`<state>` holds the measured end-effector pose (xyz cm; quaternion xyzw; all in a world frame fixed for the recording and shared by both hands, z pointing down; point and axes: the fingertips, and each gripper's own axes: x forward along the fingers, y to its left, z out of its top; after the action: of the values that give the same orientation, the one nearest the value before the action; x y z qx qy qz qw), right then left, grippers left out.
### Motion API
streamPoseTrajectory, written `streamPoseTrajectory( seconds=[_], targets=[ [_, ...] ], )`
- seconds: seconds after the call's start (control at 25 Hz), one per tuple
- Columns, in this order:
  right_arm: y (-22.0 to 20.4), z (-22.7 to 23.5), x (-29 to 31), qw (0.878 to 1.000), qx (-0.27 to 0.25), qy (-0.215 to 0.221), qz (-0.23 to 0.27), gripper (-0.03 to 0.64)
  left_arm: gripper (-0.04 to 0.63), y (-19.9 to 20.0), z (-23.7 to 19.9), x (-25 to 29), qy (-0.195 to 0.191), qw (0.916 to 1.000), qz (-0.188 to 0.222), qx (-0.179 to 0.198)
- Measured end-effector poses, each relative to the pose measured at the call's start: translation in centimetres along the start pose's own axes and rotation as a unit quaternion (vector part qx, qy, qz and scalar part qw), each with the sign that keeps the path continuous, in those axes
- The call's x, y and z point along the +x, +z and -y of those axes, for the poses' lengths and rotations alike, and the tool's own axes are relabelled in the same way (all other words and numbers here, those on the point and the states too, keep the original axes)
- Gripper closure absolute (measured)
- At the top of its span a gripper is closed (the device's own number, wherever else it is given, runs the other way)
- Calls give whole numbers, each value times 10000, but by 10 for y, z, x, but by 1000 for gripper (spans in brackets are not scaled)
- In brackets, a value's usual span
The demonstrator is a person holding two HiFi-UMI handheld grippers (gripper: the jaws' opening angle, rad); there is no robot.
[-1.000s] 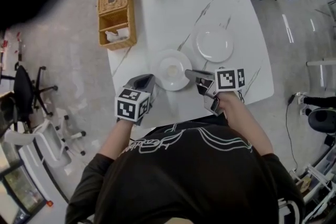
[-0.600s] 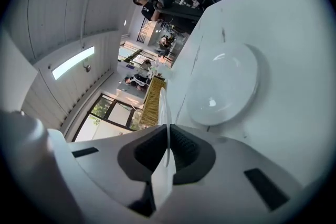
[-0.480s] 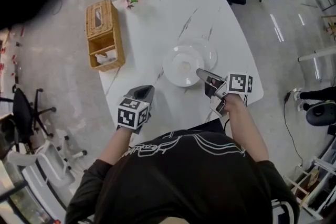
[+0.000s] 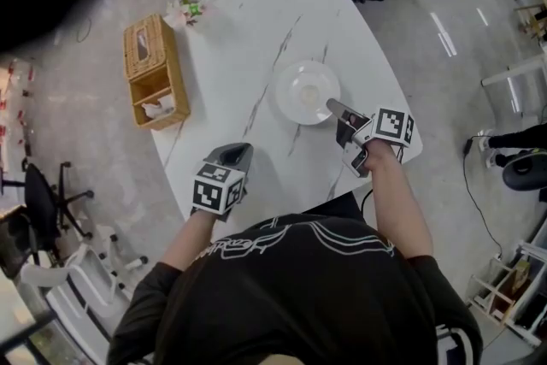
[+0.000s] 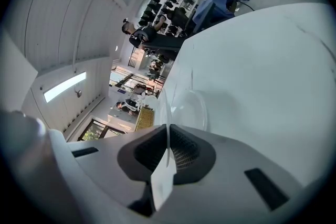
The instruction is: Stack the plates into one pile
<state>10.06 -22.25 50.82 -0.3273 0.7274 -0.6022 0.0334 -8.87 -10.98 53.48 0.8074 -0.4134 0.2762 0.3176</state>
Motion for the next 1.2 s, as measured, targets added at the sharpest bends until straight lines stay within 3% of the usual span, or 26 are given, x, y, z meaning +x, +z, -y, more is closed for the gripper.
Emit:
streamPoseTrajectory(
  seconds=[0.24, 0.4, 0.56, 0.68, 0.92, 1.2],
  targets=[
    [5, 11, 1, 9998, 154, -13, 119, 580, 572, -3, 5, 2, -21, 9999, -106, 45],
    [12, 14, 2, 9997, -11, -102, 223, 572, 572, -3, 7, 6, -32, 9999, -161, 33],
    [12, 8, 5, 9984, -540, -167, 50, 430, 572, 1, 5, 9, -39, 9999, -156, 45],
    [6, 4, 8, 9891, -1370, -422, -343, 385, 572, 7, 6, 10, -44, 9999, -122, 45],
    [-17, 3, 12, 9385, -2987, -809, -1533, 319, 572, 13, 6, 9, -35, 9999, -90, 34],
    [-31, 8, 12, 8551, -4467, -1273, -2304, 304, 572, 11, 2, 5, 33, 10000, -72, -30]
  ],
)
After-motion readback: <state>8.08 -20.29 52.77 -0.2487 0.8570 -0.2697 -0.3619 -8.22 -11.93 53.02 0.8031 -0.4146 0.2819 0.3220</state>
